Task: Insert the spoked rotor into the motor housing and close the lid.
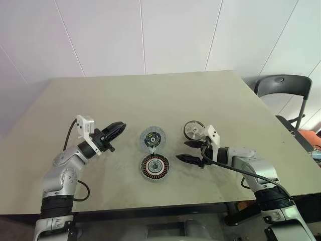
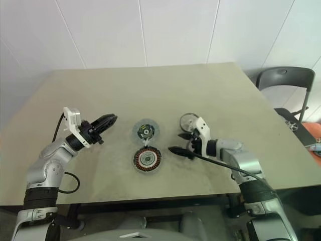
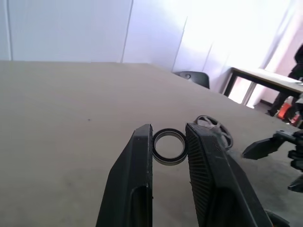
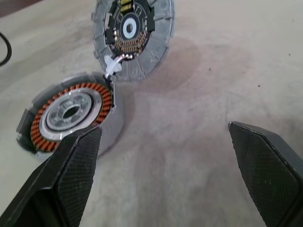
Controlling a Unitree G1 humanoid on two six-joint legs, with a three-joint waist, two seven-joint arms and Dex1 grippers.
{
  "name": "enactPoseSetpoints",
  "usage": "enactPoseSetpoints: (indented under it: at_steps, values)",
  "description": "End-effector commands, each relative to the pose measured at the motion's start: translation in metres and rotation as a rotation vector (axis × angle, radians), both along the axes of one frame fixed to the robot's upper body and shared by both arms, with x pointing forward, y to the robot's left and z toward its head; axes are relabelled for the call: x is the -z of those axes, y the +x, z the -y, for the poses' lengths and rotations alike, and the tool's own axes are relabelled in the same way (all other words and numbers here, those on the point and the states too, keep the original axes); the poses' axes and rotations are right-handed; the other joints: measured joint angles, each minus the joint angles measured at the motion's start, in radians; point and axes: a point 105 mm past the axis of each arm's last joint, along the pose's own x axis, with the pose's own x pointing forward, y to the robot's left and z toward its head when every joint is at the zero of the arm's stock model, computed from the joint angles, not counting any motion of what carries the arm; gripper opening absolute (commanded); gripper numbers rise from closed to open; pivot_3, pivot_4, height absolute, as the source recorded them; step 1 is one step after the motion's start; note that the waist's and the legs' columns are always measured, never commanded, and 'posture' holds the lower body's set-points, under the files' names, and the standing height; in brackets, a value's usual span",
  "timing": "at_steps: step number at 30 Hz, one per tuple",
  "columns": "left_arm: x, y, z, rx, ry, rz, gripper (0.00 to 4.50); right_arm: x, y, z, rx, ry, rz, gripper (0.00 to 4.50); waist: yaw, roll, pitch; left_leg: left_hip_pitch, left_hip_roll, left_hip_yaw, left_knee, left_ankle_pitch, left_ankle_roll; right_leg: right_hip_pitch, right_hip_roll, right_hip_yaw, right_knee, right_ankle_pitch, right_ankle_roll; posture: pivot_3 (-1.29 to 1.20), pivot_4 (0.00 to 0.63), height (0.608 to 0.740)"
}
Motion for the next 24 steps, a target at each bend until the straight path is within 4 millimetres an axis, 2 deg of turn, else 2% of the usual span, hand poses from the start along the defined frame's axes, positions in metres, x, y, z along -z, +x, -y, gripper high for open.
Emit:
enactPoseSetpoints:
  at_steps: [1,7,11,14,24]
  values:
    - [-0.031,-0.005,0.025,0.136,0.015,0.107,0.68,-0.011,0.000,0.002,-0.015,0.009,0.035,4.50,0.000,0.000,0.000,0.000,0.000,0.000,0.000,0.000,0.000,0.000,0.000,0.000,0.000,0.000,0.000,0.00,0.000,0.740]
    - [-0.022,-0.001,0.046,0.232,0.117,0.089,0.68,-0.011,0.002,0.007,-0.007,0.000,0.037,4.50,-0.004,0.000,0.000,0.000,0.000,0.000,0.001,0.000,0.000,0.000,0.000,0.000,0.000,0.000,0.000,0.00,0.000,0.740]
    - [-0.004,-0.005,0.060,0.295,0.230,0.045,0.68,-0.011,0.002,0.009,0.001,-0.004,0.037,4.50,-0.003,0.000,0.000,0.000,0.000,0.000,0.000,0.000,0.000,0.000,0.000,0.000,0.000,0.000,0.000,0.00,0.000,0.740]
    - [0.004,-0.012,0.069,0.364,0.243,0.006,0.68,-0.010,0.002,0.009,0.003,-0.005,0.036,4.50,-0.001,0.000,0.000,0.000,0.000,0.000,0.000,0.000,0.000,0.000,0.000,0.000,0.000,0.000,0.000,0.00,0.000,0.740]
    - [0.044,-0.020,0.073,0.430,0.361,-0.082,0.68,-0.007,0.000,0.010,0.007,-0.009,0.025,4.50,-0.001,0.000,0.000,0.000,0.000,0.000,0.000,0.000,0.000,0.000,0.000,0.000,0.000,0.000,0.000,0.00,0.000,0.740]
